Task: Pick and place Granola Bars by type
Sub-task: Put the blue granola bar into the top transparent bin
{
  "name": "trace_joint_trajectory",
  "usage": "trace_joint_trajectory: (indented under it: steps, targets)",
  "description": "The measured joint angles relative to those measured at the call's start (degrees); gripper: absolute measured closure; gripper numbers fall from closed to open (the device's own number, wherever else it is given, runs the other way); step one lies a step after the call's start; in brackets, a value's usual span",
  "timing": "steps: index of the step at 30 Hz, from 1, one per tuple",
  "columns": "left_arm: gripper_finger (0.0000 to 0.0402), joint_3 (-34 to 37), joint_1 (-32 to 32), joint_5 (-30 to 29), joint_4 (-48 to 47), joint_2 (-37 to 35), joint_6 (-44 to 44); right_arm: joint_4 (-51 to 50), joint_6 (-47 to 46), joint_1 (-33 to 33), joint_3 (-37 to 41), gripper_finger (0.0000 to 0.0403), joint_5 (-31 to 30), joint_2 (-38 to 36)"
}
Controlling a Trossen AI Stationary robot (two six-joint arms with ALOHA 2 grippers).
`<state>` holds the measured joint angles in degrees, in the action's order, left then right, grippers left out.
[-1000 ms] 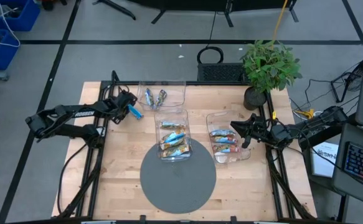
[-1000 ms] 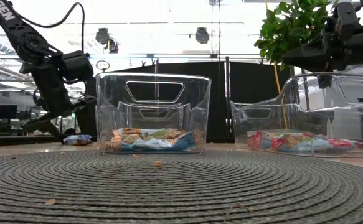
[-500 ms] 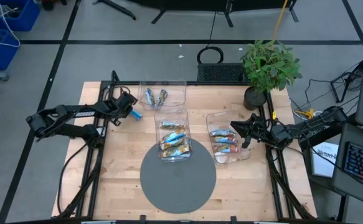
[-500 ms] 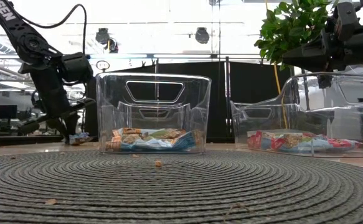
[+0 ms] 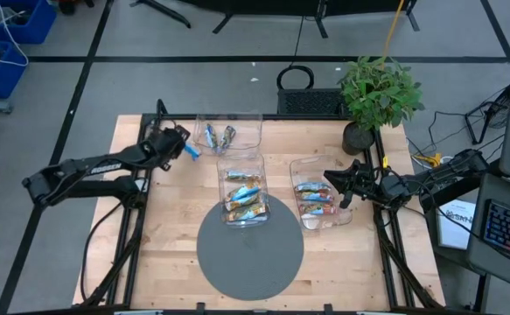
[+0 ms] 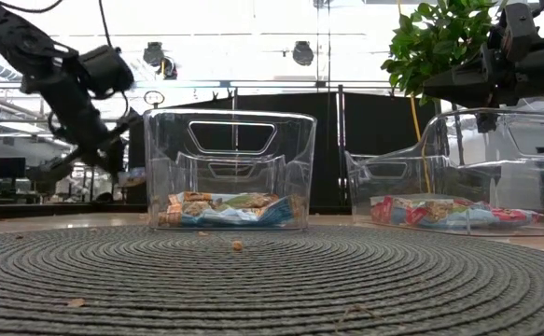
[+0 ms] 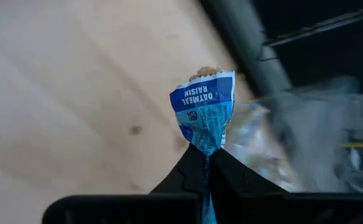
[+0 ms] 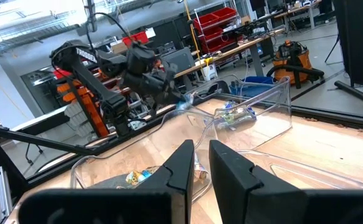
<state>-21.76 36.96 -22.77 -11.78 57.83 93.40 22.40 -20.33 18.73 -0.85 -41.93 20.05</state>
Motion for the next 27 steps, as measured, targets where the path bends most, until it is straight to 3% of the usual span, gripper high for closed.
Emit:
trace_joint_trajectory:
  steps: [6,15,20,27]
  targets:
    - [0.0392,-5.07,0.30,-1.30,-0.75,-5.45,-9.58,-0.01,0.01,-0.01,-0.02,0.0358,0.00,0.00]
    - [0.0392,-24.22,3.55,0.50,-9.86,-5.63,-27.33,0.01,-0.01,-0.01,-0.02,0.0358,0.00,-0.02]
    - [0.0392,-35.66,3.94,3.85,-14.24,-2.58,-34.89,0.00,-0.01,0.00,0.00,0.0358,0.00,-0.01]
    - [0.0392,-50.62,2.74,9.72,-18.14,7.04,-41.65,0.01,-0.01,0.01,-0.02,0.0358,0.00,-0.02]
